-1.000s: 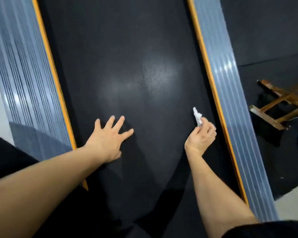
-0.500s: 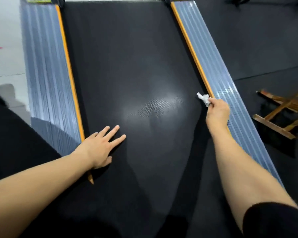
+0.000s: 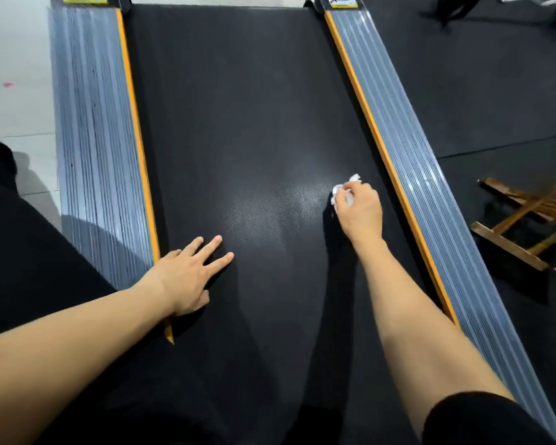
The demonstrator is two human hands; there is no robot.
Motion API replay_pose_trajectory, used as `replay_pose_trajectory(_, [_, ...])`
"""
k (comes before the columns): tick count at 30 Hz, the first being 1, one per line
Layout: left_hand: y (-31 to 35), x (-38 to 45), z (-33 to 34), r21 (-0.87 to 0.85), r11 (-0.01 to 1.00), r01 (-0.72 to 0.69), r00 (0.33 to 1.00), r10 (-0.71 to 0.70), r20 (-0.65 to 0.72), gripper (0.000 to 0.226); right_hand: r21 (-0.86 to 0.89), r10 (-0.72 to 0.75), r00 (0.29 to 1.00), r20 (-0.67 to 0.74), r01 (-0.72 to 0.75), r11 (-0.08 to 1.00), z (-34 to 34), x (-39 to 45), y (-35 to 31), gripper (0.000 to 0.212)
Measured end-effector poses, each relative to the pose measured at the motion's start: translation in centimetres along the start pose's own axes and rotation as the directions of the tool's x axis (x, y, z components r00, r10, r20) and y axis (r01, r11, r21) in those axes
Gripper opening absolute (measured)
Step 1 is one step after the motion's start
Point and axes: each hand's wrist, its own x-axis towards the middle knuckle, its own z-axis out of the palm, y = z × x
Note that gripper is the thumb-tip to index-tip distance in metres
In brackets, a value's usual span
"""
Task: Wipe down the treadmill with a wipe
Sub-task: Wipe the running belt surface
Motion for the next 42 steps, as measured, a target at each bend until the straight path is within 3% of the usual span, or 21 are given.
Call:
replay_pose_trajectory(7, [0.4, 0.1, -0.5, 0.006, 1.0, 0.005, 1.0, -0.005, -0.011, 0.078, -0.259, 0.047, 0.998, 0.044, -0.035, 0.965, -0.5, 1.6, 1.2, 0.026])
replay_pose_trajectory(11, [0.6, 0.3, -0.8, 0.019, 1.0, 0.015, 1.0, -0.015, -0.007, 0.077, -0.249, 0.077, 0.989, -0.127, -0.107, 0.962, -2.1, 3.8, 3.6, 0.028])
replay_pose_trajectory(17, [0.8, 0.3, -0.6, 0.026, 0.999, 0.025, 1.0, -0.025, -0.015, 0.077, -0.108, 0.251, 0.954, -0.164, -0.27, 0.957, 0.5, 1.4, 1.4, 0.03])
replay_pose_trajectory(19, [0.7, 0.3, -0.7, 0.026, 0.999, 0.029, 1.0, -0.029, -0.012, 0.077, -0.098, 0.126, 0.985, -0.119, -0.138, 0.986, 2.7, -0.5, -3.0, 0.027])
replay_pose_trajectory(21, [0.7, 0.3, -0.7, 0.025, 0.999, 0.031, 0.999, -0.03, -0.02, 0.077, -0.041, -0.142, 0.989, -0.037, 0.14, 0.989, 5.5, -4.3, -8.2, 0.019])
replay_pose_trajectory(23, [0.7, 0.2, -0.6, 0.036, 0.999, 0.024, 1.0, -0.023, -0.018, 0.078, 0.016, -0.422, 0.907, 0.017, 0.422, 0.907, 7.3, -7.8, -11.2, 0.024])
replay_pose_trajectory(25, [0.7, -0.1, -0.5, 0.034, 0.999, 0.024, 1.0, -0.024, -0.001, 0.08, 0.103, -0.549, 0.832, 0.078, 0.541, 0.835, 7.3, -8.1, -10.7, 0.026])
replay_pose_trajectory(27, [0.6, -0.2, -0.5, 0.026, 0.999, 0.024, 1.0, -0.024, -0.001, 0.081, 0.088, -0.591, 0.804, 0.069, 0.585, 0.806, 5.2, -6.2, -8.0, 0.031])
replay_pose_trajectory(29, [0.4, -0.3, -0.4, 0.02, 1.0, 0.023, 1.0, -0.023, -0.002, 0.081, -0.001, -0.503, 0.864, 0.015, 0.503, 0.864, 2.7, -3.5, -3.2, 0.037])
replay_pose_trajectory(32, [0.6, -0.2, -0.3, 0.01, 1.0, 0.024, 1.0, -0.024, -0.012, 0.08, -0.147, -0.163, 0.986, -0.038, 0.156, 0.977, -1.1, -0.6, 3.7, 0.035])
replay_pose_trajectory(35, [0.7, -0.2, -0.4, 0.008, 0.999, 0.031, 1.0, -0.031, 0.003, 0.08, -0.093, 0.224, 0.967, -0.122, -0.236, 0.967, -0.4, -0.6, 3.4, 0.032])
replay_pose_trajectory(36, [0.7, -0.2, -0.4, 0.007, 0.999, 0.031, 1.0, -0.031, 0.004, 0.08, -0.043, 0.277, 0.949, -0.15, -0.287, 0.957, 0.5, -1.4, 1.3, 0.03])
replay_pose_trajectory(37, [0.7, -0.2, -0.4, 0.006, 1.0, 0.031, 1.0, -0.031, 0.001, 0.08, 0.023, 0.232, 0.956, -0.179, -0.232, 0.973, 1.6, -2.6, -1.2, 0.028])
replay_pose_trajectory(39, [0.6, -0.2, -0.4, 0.003, 1.0, 0.027, 1.0, -0.027, -0.005, 0.081, 0.148, -0.081, 0.977, -0.198, 0.111, 0.983, 3.7, -6.1, -6.1, 0.026])
replay_pose_trajectory(40, [0.6, -0.2, -0.3, 0.003, 1.0, 0.026, 1.0, -0.026, -0.004, 0.081, 0.211, -0.256, 0.954, -0.156, 0.285, 0.935, 4.5, -8.2, -8.1, 0.027])
replay_pose_trajectory(42, [0.6, -0.3, -0.3, 0.003, 1.0, 0.026, 1.0, -0.026, 0.009, 0.081, 0.269, -0.466, 0.885, -0.011, 0.451, 0.851, 5.2, -10.8, -10.1, 0.028])
